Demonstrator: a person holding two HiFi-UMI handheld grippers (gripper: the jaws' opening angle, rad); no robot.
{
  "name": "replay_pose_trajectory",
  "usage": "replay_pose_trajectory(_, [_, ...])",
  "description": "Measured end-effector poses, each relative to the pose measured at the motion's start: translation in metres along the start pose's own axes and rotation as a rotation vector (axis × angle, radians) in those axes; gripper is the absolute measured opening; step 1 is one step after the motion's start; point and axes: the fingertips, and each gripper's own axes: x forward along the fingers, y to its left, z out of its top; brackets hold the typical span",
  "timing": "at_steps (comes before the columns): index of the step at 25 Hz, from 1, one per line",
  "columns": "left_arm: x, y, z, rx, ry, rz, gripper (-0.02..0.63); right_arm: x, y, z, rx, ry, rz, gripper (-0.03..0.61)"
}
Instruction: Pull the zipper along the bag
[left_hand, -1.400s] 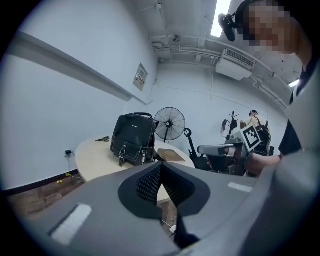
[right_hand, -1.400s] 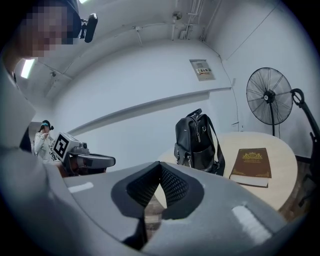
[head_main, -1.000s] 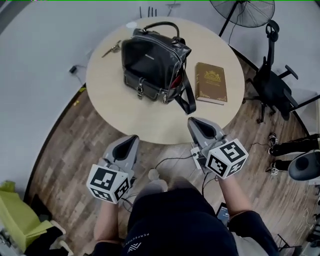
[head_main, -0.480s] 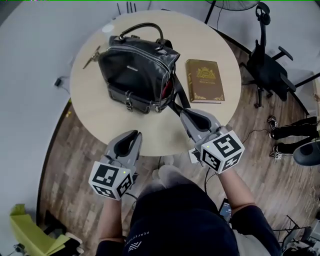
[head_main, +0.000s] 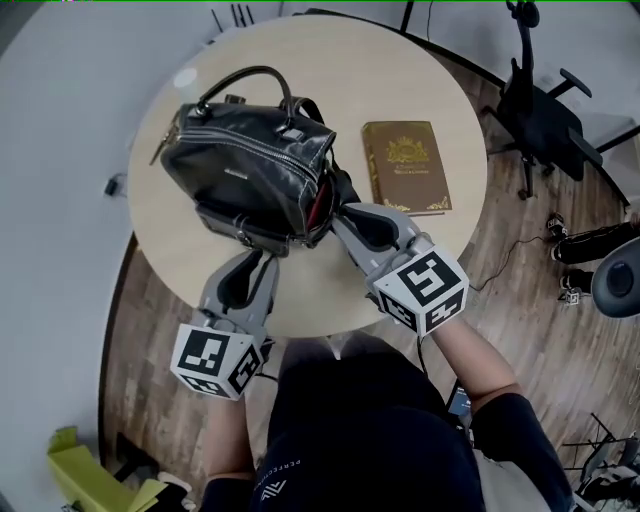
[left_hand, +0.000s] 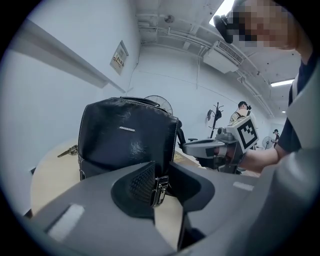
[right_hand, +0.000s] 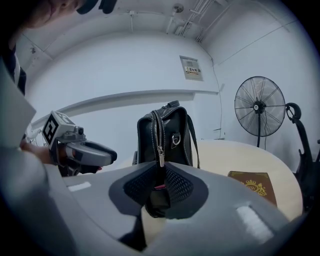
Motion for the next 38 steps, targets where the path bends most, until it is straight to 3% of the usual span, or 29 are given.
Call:
replay_pose_trajectory(8, [0.017,0.027,0.029,0.038,0.028,-0.048,0.107,0.025,0.002,0.004,-0.052,0.013,-0.038,0.064])
replay_pose_trajectory(18, [0.029,0.035,0.038,0.114,0.135,-0.243,0.100,0.036,0.006,0.007,-0.060,0.011,-0.113,0.100])
replay_pose_trajectory(23, [0.031,0.036,0.040,0.149,0.171,-0.301,0.095,0.039,0.008,0.010,-0.108,0.009,-0.129,0.109])
replay_pose_trajectory(32, [0.037,0.031,0.039,0.172,0.203,-0.323,0.084,0.046,0.011,0.011,-0.196,0.039,0.046,0.101])
replay_pose_trajectory(38, [0.038,0.031,0.038,0.170,0.208,-0.296,0.077,0.049,0.012,0.013,-0.226,0.036,0.128,0.098])
